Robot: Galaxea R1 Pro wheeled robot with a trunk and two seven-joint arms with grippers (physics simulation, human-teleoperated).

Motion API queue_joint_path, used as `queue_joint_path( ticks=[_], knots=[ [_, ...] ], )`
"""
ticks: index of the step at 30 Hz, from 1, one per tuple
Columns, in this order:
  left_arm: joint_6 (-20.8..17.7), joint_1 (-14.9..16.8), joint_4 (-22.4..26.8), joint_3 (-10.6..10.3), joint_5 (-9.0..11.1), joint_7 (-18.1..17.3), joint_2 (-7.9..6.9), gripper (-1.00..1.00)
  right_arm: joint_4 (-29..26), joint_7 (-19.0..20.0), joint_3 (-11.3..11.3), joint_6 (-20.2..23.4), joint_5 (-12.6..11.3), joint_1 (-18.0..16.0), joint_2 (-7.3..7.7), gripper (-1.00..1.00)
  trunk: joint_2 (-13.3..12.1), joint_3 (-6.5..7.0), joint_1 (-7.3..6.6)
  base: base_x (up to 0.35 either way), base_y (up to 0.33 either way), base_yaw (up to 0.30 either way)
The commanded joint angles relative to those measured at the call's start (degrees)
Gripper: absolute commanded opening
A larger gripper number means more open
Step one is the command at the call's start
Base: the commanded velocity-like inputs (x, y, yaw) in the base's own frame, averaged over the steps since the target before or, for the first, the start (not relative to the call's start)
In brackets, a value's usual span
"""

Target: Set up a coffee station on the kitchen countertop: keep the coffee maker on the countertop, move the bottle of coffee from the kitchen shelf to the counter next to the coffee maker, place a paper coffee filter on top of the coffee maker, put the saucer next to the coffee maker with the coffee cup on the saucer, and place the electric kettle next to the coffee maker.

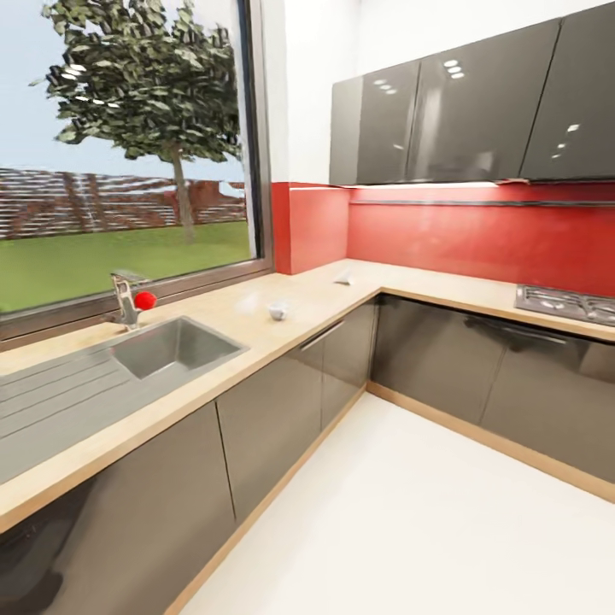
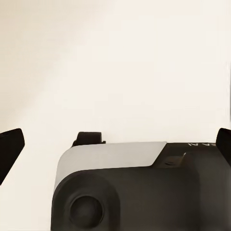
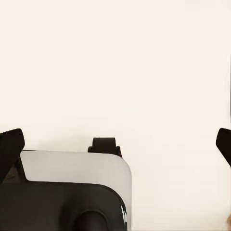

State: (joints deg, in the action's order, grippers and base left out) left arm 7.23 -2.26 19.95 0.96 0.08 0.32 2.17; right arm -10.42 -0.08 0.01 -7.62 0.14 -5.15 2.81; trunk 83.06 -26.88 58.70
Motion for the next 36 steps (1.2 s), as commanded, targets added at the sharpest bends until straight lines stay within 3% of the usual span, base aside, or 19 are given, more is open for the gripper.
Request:
queue_joint_path(
  ticks=[1, 36],
  knots=[
    [0.07, -0.02, 0.09, 0.09, 0.01, 0.03, 0.02, 1.00, 0.05, -0.01, 0.00, -0.19, 0.02, -0.03, 0.00, 1.00, 0.02, -0.05, 0.03, 0.295, -0.201, 0.212],
    [0.07, -0.02, 0.09, 0.09, 0.01, 0.03, 0.02, 1.00, 0.14, 0.08, 0.08, -0.11, 0.04, 0.23, 0.02, 1.00, 0.02, -0.05, 0.03, 0.295, -0.201, 0.018]
  ],
)
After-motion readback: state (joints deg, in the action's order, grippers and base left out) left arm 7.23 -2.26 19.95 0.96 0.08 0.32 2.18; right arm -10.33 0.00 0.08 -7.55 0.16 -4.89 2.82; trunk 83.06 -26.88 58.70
